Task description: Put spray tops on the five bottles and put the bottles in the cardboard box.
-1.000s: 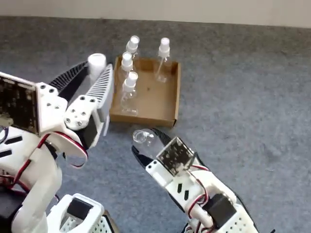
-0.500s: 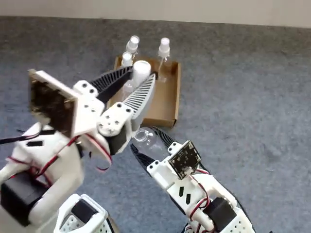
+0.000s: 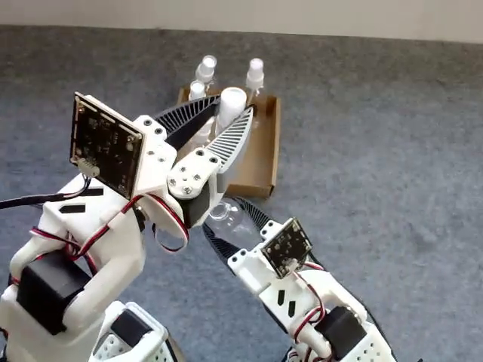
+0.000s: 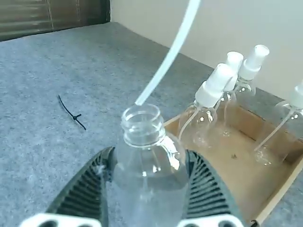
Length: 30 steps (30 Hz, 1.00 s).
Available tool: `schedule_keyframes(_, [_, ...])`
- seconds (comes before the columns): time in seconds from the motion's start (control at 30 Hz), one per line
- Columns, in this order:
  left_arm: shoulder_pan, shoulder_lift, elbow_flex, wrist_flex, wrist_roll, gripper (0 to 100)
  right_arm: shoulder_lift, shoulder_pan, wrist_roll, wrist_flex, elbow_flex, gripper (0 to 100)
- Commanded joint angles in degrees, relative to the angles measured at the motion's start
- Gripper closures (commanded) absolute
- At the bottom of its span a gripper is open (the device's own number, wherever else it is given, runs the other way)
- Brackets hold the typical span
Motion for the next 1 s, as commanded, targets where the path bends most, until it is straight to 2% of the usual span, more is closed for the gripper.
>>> schedule_keyframes(0.0, [0.48, -0.75, 1.27, -1.67, 0.35, 96, -0.66, -0.13, -0.35, -1.45, -0.13, 99.5])
schedule_keyframes(0.4, [0.48, -0.84, 10.86, -1.32, 0.26, 96, -0.75, 0.04, -0.44, -1.45, -0.66, 99.5])
schedule_keyframes(0.47, [0.48, -0.92, 10.95, -1.23, 0.26, 96, -0.75, 2.24, -0.53, -1.45, -0.66, 99.5])
schedule_keyframes(0.6, [0.48, -0.92, 10.95, 5.98, 0.26, 96, -0.75, 8.13, -5.80, -1.63, -0.66, 99.5])
schedule_keyframes(0.7, [0.48, -0.84, 12.26, 9.93, 0.18, 96, -0.75, 8.92, -8.09, -1.71, -0.66, 99.5])
schedule_keyframes(0.87, [0.48, -0.84, 17.19, 8.53, 0.09, 96, -0.75, 8.92, -8.26, -1.71, -0.66, 99.5])
schedule_keyframes(0.97, [0.48, -0.84, 19.47, 7.47, -4.40, 95, -0.75, 9.01, -8.18, -1.63, -0.66, 99.5])
